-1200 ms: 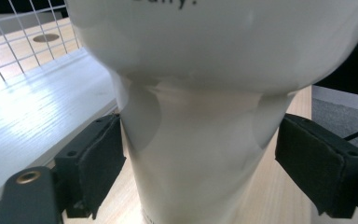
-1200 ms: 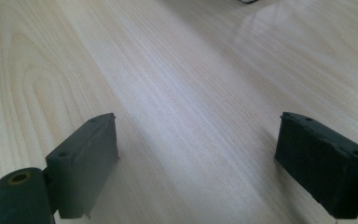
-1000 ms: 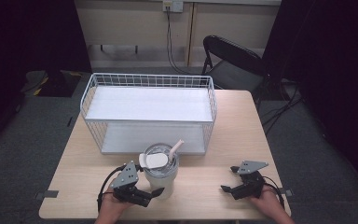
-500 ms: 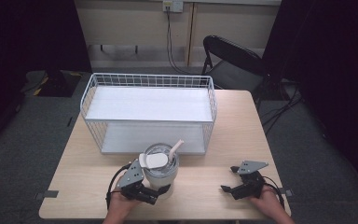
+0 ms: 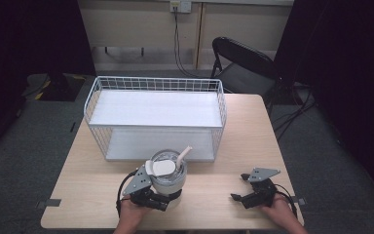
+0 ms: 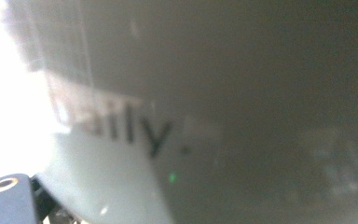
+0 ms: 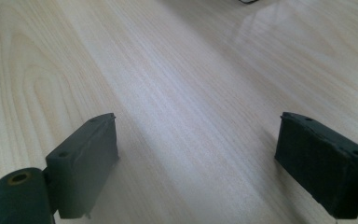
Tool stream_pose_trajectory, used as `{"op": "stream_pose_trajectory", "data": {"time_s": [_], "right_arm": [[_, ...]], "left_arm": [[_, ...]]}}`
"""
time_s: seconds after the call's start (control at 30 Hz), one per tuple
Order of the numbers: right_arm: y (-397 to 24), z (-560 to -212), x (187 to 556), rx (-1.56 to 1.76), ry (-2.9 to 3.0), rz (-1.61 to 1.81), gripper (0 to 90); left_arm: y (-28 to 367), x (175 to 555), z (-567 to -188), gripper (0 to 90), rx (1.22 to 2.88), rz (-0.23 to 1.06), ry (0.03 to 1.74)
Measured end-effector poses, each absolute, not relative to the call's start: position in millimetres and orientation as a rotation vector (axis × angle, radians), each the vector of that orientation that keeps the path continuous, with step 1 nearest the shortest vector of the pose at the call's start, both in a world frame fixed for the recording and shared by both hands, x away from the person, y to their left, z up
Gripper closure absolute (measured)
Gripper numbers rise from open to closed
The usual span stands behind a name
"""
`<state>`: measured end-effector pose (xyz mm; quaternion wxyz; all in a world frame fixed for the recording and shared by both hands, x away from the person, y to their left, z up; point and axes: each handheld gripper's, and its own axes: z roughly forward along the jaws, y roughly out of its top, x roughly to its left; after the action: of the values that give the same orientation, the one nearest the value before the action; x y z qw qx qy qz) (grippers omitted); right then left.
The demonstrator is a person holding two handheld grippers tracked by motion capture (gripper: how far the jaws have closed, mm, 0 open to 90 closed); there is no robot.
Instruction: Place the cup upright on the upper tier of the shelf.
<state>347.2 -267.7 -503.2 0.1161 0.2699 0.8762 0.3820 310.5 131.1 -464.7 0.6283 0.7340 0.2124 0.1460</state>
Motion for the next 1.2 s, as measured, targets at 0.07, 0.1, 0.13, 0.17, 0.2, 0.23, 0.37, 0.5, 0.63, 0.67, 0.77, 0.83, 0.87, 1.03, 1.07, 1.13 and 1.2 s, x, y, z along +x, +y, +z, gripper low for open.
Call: {"op": "stream_pose_trajectory", "data": {"time_s": [0.07,0.1,0.13,0.17,0.2,0.23,0.37,0.5,0.63,0.67,0.77,0.83,0.87,1.03,1.07,1.13,1.2], "right_arm": [[-267.7,-503.2,347.2,0.79,2.567,1.119,12.3],[-267.7,-503.2,347.2,0.79,2.567,1.119,12.3],[-267.7,-503.2,347.2,0.79,2.567,1.119,12.3],[-267.7,-503.2,347.2,0.79,2.567,1.119,12.3],[-267.6,-503.2,347.2,0.791,2.566,1.119,12.3],[-267.7,-503.2,347.2,0.79,2.567,1.119,12.3],[-267.7,-503.2,347.2,0.79,2.567,1.119,12.3],[-267.7,-503.2,347.2,0.79,2.566,1.119,12.3],[-267.7,-503.2,347.2,0.79,2.567,1.119,12.3],[-267.7,-503.2,347.2,0.791,2.567,1.119,12.2],[-267.7,-503.2,347.2,0.79,2.567,1.119,12.3],[-267.7,-503.2,347.2,0.791,2.567,1.119,12.3],[-267.7,-503.2,347.2,0.79,2.567,1.119,12.3],[-267.7,-503.2,347.2,0.791,2.567,1.119,12.3],[-267.7,-503.2,347.2,0.79,2.567,1.119,12.3],[-267.7,-503.2,347.2,0.791,2.567,1.119,12.3],[-267.7,-503.2,347.2,0.79,2.567,1.119,12.3]], "left_arm": [[130.5,308.9,-464.7,8.2,1.678,0.345,0.494],[130.8,308.8,-464.4,8.2,1.68,0.353,0.491],[130.8,308.8,-464.4,8.3,1.68,0.353,0.491],[130.9,308.5,-464.3,8.3,1.683,0.35,0.489],[130.7,308.0,-464.1,8.3,1.681,0.344,0.489],[130.8,307.7,-463.6,8.4,1.683,0.341,0.489],[132.8,308.6,-458.4,8.4,1.654,0.333,0.495],[138.1,309.9,-453.6,8.4,1.626,0.323,0.506],[141.7,310.5,-447.5,8.4,1.635,0.344,0.498],[141.7,310.5,-447.5,8.3,1.635,0.344,0.498],[145.1,310.6,-442.5,8.3,1.633,0.336,0.502],[148.6,311.3,-437.4,8.3,1.63,0.342,0.497],[149.6,311.2,-435.8,8.3,1.625,0.337,0.499],[156.5,311.7,-427.6,8.3,1.62,0.36,0.496],[157.7,311.5,-426.0,8.3,1.618,0.352,0.501],[160.2,312.1,-422.9,8.3,1.622,0.362,0.503],[162.6,312.3,-420.5,8.3,1.614,0.36,0.511]]}}
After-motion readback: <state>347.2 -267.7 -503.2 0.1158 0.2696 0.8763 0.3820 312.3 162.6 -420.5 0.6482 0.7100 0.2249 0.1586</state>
